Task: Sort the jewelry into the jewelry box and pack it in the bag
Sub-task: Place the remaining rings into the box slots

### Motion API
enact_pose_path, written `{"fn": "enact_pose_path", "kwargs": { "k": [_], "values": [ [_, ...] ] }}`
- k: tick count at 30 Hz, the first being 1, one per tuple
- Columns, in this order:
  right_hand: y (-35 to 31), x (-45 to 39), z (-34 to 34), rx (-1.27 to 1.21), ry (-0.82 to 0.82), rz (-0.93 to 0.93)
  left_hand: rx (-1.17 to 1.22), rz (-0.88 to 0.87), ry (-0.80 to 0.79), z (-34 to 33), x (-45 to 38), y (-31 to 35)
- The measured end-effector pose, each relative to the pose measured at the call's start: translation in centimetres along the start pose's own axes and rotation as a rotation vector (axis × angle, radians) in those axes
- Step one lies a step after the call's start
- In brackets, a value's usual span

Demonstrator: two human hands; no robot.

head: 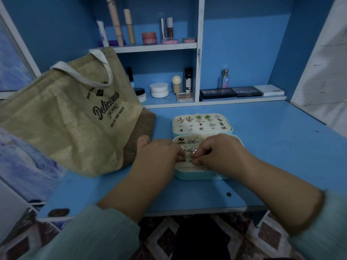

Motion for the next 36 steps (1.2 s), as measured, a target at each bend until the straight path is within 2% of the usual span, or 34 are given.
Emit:
{"fn": "enact_pose_path", "kwargs": {
  "k": [11, 17, 24, 26, 29, 32, 36],
  "values": [
    [0.1, 0.2, 0.1, -0.013, 0.010, 0.007, -0.015, -0.040, 0.073, -0.3, -0.7, -0.5],
    [0.4, 0.1, -0.1, -0.017, 0.014, 0.002, -0.056, -0.097, 0.055, -0.1, -0.7, -0.2],
    [0.3, 0.1, -0.1, 0.007, 0.030, -0.002, -0.032, -0.209, 0.254, 0.0, -0.6, -0.3],
    [0.3, 0.1, -0.1, 0.014, 0.024, -0.006, -0.021, -0.243, 0.235, 0.4, -0.7, -0.1],
    [0.4, 0.2, -0.2, 0.011, 0.026, -0.009, -0.067, -0.253, 0.062, 1.4, -1.0, 0.3],
    [0.2, 0.3, -0.1, 0.020, 0.016, -0.014, -0.104, -0.262, -0.041, 1.2, -1.7, 0.1],
    [-0.1, 0.3, 0.1, 0.068, -0.028, -0.032, -0.132, -0.303, -0.086, 1.3, -1.9, 0.5]
  ]
}}
Point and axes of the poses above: each hand's wrist, its own x-axis away from the middle knuckle, its own z-axis out of the back of the hand, y = z × x, the point moved 2 cm from there along -x, towards the middle knuckle, and after that the axes turned 9 degrees about z, right-handed, at the moved point
